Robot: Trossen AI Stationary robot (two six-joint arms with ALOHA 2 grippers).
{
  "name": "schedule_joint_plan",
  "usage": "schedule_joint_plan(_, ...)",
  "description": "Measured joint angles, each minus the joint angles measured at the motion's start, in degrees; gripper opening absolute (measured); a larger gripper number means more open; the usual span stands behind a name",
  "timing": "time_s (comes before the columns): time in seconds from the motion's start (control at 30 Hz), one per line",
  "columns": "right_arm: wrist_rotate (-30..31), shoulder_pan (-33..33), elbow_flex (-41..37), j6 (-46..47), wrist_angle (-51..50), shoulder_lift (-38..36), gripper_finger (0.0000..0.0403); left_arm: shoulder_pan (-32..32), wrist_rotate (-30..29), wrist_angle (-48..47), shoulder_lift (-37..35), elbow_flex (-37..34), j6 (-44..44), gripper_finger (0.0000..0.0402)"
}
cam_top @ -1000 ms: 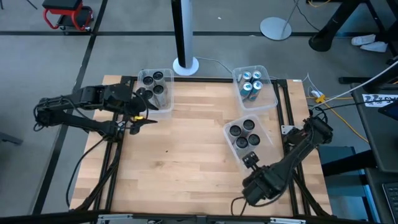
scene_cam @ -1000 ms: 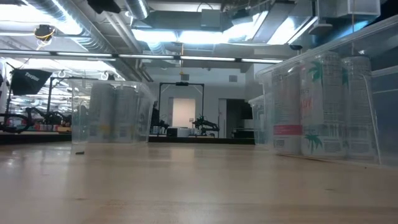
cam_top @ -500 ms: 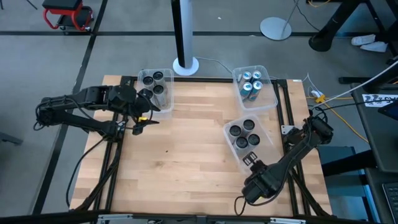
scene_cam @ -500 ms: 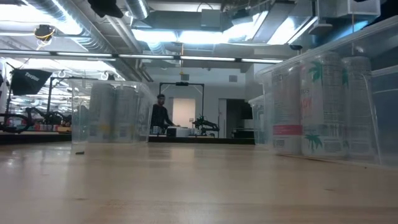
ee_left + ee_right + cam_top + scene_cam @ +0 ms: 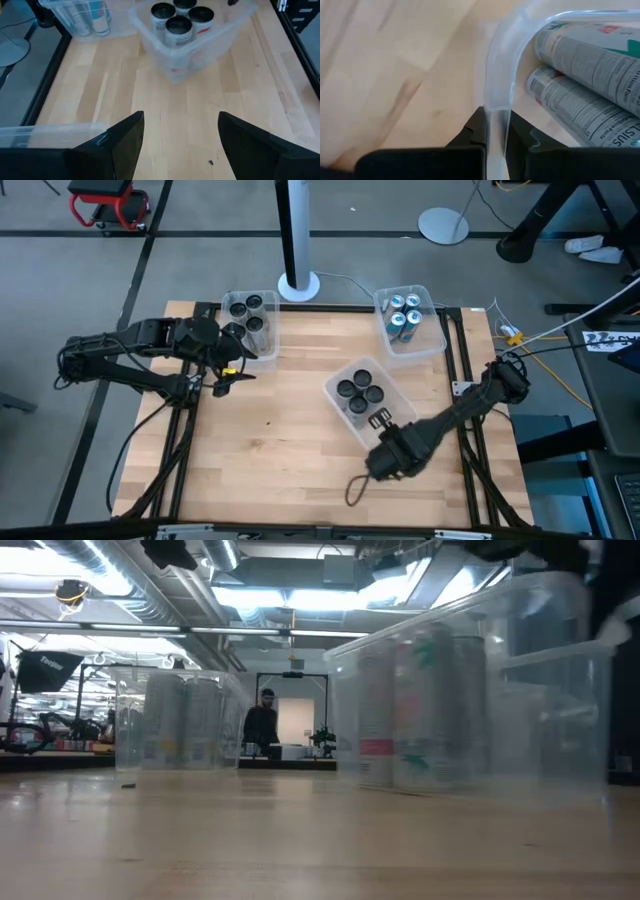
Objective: Sort soda cans
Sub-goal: Move the bottom right transparent bin to the top center of the table
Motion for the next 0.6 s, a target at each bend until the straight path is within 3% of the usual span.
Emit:
schedule_joint_plan(0.23,4.95,-6.73,-0.11,-3.53,5.81,0.13,0.0042,-0.01,0.00,0.05,0.01,0.00,-0.01,0.0244)
schedule_joint_plan(0.6,4.48,-18.79,-0.17,-8.30,16.21,0.22,0.0038,0.00,0.00,0.49,0.12,0.00,-2.77,0.0244)
